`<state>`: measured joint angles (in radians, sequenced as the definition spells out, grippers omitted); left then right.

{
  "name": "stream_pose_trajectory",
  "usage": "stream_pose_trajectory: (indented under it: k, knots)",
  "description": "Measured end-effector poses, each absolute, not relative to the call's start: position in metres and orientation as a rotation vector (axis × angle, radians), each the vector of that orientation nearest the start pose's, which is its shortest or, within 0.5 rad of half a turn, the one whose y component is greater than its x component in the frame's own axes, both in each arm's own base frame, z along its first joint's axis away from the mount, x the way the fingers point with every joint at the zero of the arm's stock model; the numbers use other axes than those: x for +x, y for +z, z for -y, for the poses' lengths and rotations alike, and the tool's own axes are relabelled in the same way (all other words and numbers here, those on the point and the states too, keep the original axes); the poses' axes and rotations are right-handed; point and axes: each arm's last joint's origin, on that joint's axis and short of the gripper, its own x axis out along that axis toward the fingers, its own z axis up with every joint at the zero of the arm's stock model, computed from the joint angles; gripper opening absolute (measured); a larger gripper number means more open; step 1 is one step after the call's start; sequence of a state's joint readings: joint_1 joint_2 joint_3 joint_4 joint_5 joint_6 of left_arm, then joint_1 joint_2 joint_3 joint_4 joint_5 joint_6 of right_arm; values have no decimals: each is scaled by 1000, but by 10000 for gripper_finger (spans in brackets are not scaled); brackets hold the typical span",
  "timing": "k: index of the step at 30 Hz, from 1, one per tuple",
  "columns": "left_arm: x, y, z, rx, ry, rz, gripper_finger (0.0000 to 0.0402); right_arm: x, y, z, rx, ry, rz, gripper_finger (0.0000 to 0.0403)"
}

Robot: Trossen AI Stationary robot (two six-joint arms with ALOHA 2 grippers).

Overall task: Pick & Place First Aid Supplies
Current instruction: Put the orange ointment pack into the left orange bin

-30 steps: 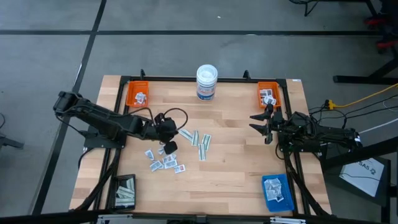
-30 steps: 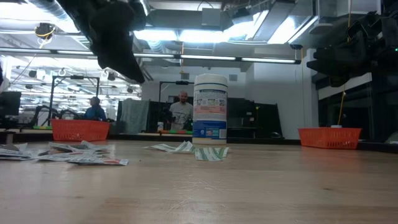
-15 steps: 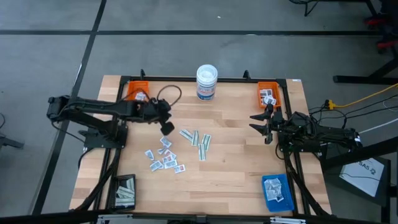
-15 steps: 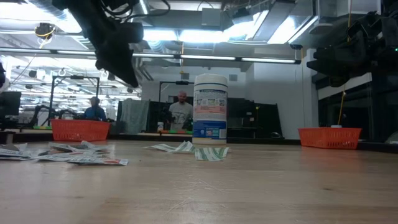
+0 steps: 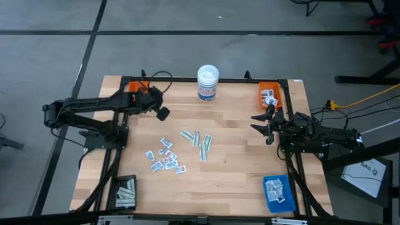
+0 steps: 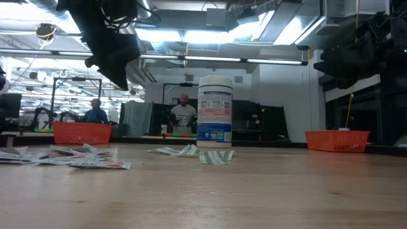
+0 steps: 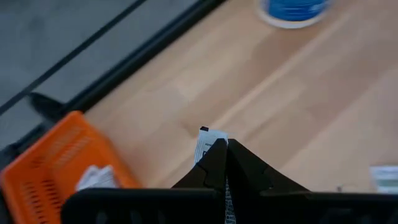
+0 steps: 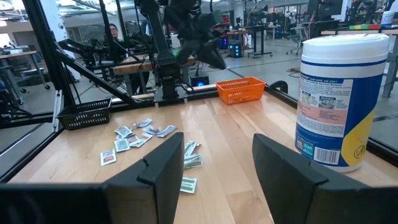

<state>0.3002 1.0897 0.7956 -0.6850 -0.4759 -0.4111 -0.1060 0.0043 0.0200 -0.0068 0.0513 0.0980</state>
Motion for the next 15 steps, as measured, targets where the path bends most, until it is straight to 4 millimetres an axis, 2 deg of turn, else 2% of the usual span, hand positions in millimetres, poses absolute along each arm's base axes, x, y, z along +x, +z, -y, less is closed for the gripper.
stream_pose_trajectory:
  k: [15]
  knots:
    - [159, 242, -107, -281, 1185, -943, 2, 96, 169, 12, 100, -157, 17, 191]
